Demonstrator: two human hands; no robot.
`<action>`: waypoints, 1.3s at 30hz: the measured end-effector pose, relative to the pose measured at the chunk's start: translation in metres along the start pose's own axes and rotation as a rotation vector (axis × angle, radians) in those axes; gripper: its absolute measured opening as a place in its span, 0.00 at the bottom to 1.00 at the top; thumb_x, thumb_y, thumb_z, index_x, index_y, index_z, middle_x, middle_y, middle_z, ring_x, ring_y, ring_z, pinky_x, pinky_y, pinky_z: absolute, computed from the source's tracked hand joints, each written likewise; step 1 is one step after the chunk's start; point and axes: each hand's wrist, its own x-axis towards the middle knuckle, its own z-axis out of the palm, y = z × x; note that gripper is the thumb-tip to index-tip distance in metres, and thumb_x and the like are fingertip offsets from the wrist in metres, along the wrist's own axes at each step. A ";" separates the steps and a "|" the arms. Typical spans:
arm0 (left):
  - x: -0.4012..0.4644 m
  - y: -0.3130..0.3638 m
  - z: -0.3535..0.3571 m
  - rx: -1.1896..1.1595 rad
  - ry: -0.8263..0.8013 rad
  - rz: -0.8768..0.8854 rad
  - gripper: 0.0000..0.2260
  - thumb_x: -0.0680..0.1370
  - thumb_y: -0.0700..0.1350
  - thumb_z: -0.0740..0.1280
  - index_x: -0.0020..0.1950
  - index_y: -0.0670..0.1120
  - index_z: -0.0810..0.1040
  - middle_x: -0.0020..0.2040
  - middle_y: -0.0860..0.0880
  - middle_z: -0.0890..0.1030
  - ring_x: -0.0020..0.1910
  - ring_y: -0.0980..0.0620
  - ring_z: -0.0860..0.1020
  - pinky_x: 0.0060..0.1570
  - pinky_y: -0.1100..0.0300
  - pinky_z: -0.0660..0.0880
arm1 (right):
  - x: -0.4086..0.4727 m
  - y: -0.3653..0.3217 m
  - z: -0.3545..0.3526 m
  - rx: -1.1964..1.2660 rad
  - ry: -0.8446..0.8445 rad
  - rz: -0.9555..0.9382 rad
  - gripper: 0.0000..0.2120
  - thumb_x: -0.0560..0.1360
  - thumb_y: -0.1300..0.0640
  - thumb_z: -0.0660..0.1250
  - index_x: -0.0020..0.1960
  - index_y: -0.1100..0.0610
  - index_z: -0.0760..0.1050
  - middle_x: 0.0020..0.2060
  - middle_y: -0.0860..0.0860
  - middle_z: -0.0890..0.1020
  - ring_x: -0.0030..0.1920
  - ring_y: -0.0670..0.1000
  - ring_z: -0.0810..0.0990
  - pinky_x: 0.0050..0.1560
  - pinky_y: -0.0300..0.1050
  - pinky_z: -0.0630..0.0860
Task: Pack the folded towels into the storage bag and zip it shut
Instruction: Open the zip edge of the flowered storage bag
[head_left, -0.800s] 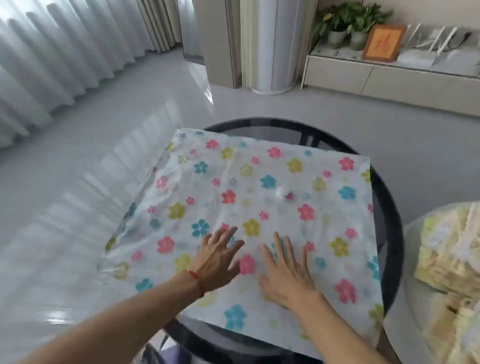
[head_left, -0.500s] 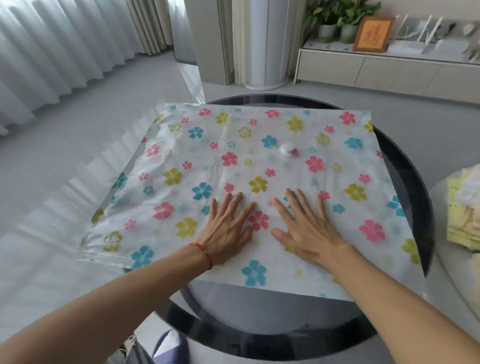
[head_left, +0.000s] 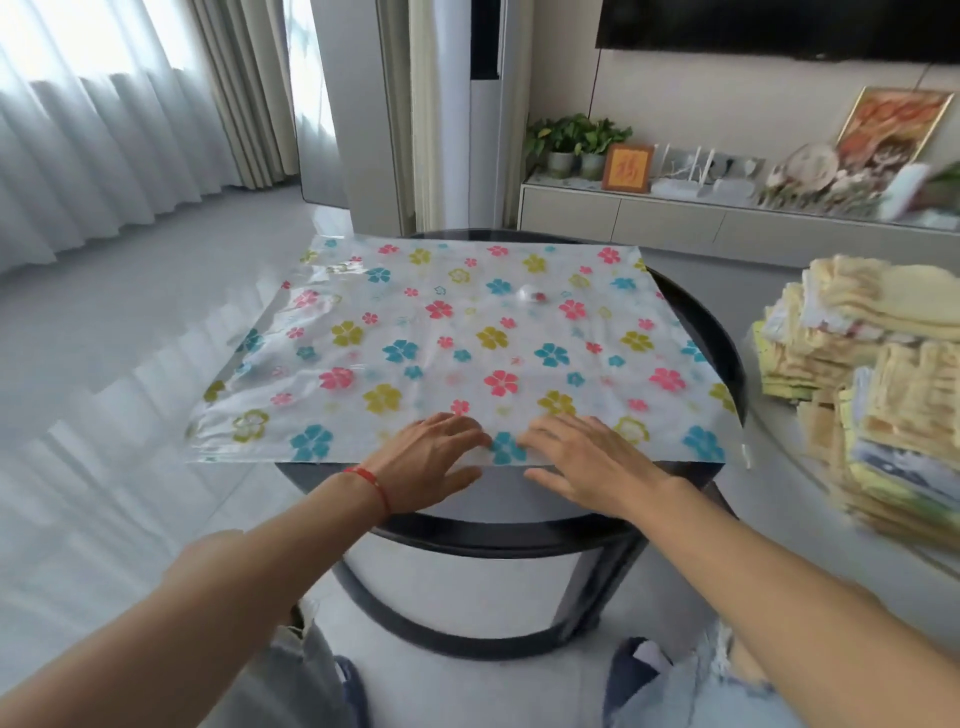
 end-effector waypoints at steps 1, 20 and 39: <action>0.002 -0.001 -0.003 -0.019 -0.011 -0.002 0.17 0.81 0.52 0.66 0.68 0.48 0.77 0.67 0.47 0.78 0.65 0.45 0.75 0.65 0.50 0.72 | 0.001 0.000 -0.001 0.011 0.002 0.004 0.20 0.83 0.43 0.62 0.71 0.50 0.72 0.65 0.48 0.76 0.67 0.52 0.74 0.65 0.51 0.72; 0.065 -0.021 -0.040 0.104 -0.301 0.141 0.19 0.74 0.58 0.73 0.62 0.52 0.81 0.58 0.53 0.80 0.52 0.52 0.78 0.49 0.63 0.71 | 0.049 0.023 -0.008 0.192 0.023 -0.071 0.16 0.75 0.37 0.71 0.57 0.44 0.83 0.51 0.43 0.80 0.49 0.47 0.76 0.44 0.42 0.67; 0.061 -0.029 -0.040 -0.009 -0.229 0.140 0.18 0.77 0.62 0.66 0.57 0.52 0.84 0.54 0.52 0.85 0.49 0.52 0.81 0.52 0.55 0.79 | 0.041 0.003 -0.018 0.140 0.076 -0.140 0.05 0.78 0.57 0.68 0.47 0.57 0.81 0.44 0.50 0.82 0.43 0.52 0.81 0.40 0.46 0.76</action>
